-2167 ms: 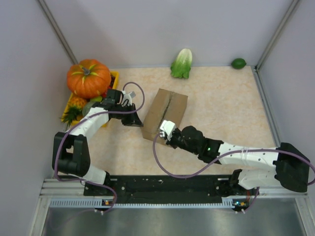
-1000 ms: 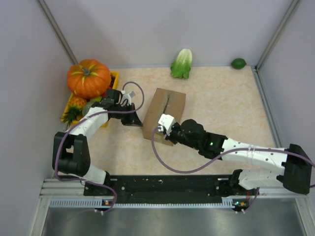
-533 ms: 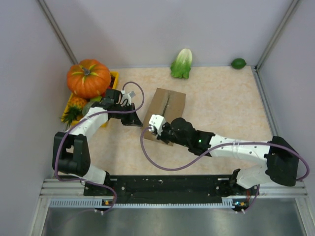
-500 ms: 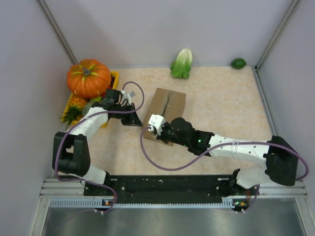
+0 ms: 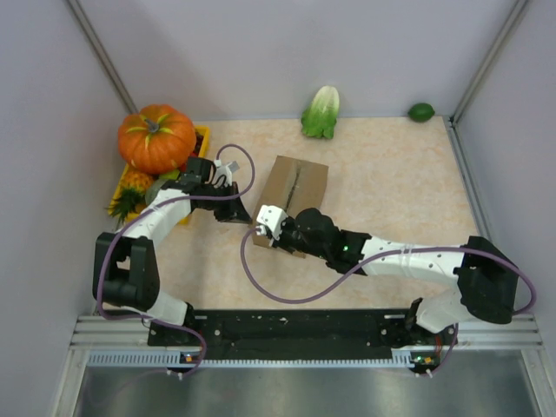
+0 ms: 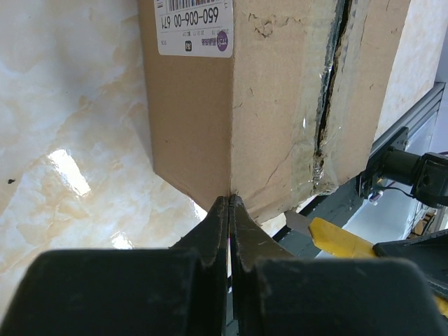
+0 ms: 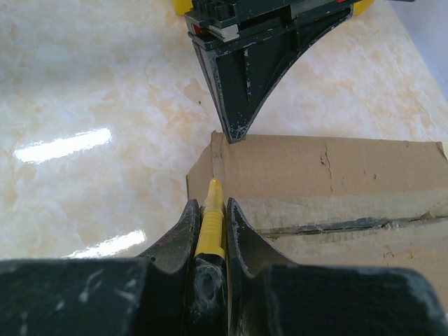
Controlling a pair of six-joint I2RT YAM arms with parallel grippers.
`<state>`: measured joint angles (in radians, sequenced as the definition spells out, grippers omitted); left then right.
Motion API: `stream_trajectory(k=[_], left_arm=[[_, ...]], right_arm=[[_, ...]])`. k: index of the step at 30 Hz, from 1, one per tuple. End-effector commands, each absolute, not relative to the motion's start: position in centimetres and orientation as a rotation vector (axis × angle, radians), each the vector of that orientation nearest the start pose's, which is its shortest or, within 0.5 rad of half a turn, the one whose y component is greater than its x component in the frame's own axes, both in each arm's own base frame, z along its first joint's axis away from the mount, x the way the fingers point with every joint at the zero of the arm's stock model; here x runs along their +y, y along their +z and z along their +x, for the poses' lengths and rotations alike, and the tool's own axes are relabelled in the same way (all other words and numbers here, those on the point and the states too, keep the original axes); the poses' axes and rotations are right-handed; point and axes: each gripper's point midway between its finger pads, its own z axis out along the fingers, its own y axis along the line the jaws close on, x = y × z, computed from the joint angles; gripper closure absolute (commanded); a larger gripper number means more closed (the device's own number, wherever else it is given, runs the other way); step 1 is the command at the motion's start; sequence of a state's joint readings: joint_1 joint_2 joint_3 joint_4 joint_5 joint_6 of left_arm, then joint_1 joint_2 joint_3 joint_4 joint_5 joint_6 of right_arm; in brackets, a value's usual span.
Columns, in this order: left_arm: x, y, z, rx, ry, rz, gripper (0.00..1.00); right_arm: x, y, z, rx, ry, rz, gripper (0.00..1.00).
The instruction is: Unpack the express box
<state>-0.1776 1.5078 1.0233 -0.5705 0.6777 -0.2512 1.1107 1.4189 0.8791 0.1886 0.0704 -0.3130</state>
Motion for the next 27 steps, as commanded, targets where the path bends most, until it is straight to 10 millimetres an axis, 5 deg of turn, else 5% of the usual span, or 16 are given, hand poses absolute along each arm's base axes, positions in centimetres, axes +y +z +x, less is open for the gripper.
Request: stream_trajectory(k=[1,5,18,27], left_arm=[[-16.8,11.8,29.9,2.573,-1.005,0.184,1.00],[-16.6,11.7,29.9,2.578,-0.985,0.187,1.00],[-15.9,11.1,30.3,2.581,-0.908,0.190,1.00],[-15.9,10.6,30.2,2.593,-0.907,0.199,1.00]], right_arm=[[38.8,20.7,23.0,1.417,0.419,-1.188,1.00],[38.0,20.7,23.1,1.392,0.373,-1.203,1.00],[34.7,16.5,21.8,1.488,0.307,-1.310,1.00],[31.9,16.9,21.9,1.516,0.250,-1.296,1.00]])
